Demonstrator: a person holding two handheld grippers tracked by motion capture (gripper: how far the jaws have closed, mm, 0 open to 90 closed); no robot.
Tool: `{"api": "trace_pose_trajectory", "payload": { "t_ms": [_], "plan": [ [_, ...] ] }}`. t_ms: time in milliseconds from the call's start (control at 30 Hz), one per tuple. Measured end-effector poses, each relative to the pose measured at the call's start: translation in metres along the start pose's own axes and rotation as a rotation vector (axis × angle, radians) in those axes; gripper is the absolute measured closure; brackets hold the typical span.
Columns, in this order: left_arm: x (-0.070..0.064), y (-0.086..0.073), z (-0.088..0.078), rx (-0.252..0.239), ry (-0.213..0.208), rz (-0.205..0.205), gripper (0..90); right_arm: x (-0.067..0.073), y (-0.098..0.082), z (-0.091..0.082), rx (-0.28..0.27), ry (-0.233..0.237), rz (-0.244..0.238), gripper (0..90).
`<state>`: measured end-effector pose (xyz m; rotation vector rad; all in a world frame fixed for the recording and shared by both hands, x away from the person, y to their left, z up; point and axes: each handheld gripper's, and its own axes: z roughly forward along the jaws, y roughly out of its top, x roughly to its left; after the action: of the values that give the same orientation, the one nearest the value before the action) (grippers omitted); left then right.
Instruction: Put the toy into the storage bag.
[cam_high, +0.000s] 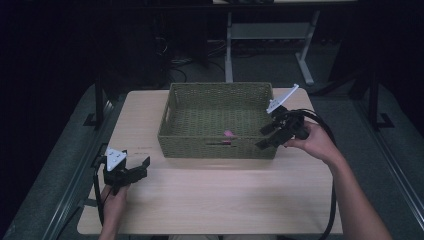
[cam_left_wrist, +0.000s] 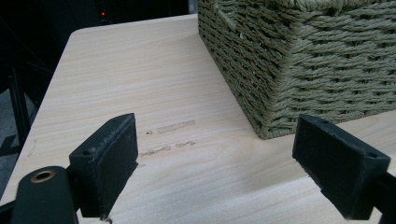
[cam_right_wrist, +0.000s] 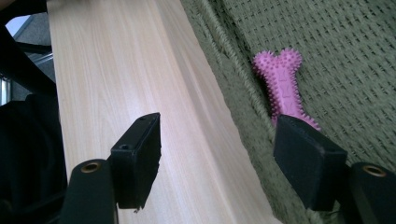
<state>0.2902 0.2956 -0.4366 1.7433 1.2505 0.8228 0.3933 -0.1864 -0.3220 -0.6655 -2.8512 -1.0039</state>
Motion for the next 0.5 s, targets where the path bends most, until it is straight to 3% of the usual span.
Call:
{"api": "trace_pose_trajectory", "payload": {
  "t_ms": [500],
  "plan": [
    [-0.001,0.0,0.0,0.0,-0.001,0.002,13.7,0.007,-0.024,0.005,0.002,0.004,0.017,30.8]
  ]
}}
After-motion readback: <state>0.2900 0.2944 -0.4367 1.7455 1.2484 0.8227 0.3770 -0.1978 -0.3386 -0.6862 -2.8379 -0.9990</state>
